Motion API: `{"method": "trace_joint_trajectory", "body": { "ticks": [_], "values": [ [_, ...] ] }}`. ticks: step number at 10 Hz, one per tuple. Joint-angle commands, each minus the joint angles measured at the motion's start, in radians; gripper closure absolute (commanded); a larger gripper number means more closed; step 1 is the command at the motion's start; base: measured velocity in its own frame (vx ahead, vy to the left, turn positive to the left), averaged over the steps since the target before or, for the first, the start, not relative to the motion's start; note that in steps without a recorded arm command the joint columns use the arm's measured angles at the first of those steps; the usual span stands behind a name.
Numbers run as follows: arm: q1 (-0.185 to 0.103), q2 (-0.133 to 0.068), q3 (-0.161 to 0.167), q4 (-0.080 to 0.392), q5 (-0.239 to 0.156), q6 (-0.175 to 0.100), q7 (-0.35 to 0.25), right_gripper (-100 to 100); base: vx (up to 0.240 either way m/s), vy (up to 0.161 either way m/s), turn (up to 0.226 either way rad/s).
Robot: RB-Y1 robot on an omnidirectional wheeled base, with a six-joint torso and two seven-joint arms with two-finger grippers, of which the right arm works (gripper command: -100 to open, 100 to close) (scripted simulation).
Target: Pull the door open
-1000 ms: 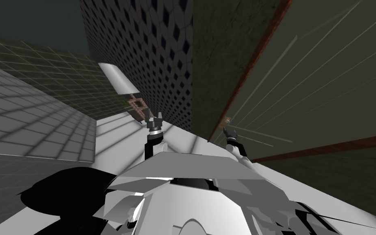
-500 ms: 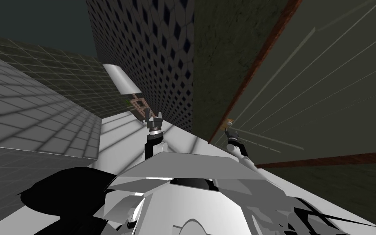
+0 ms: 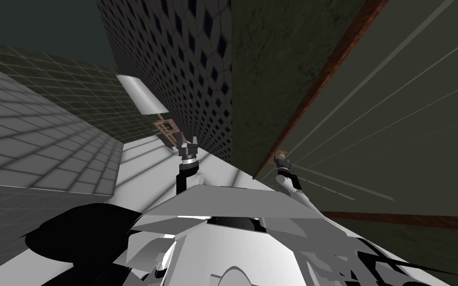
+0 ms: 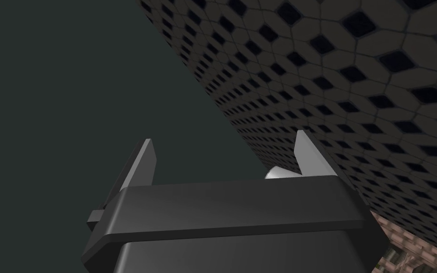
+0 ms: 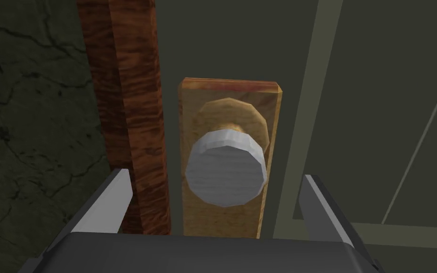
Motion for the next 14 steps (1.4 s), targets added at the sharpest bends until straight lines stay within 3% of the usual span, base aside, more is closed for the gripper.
{"method": "trace_joint_trajectory", "body": {
  "ticks": [1,3,4,9,14],
  "values": [
    [-0.004,0.003,-0.005,0.006,0.0,0.0,0.003,-100,0.174,-0.149,0.039],
    [-0.005,0.003,-0.005,0.007,0.0,0.0,0.002,-100,0.119,-0.089,0.016],
    [-0.005,0.003,-0.005,0.007,0.0,0.0,0.002,100,-0.009,0.007,0.011],
    [-0.005,0.003,-0.005,0.007,0.0,0.0,0.002,100,-0.013,0.011,-0.004],
    [0.012,-0.014,0.065,-0.045,0.014,0.011,-0.025,100,-0.21,-0.045,0.068]
  ]
}}
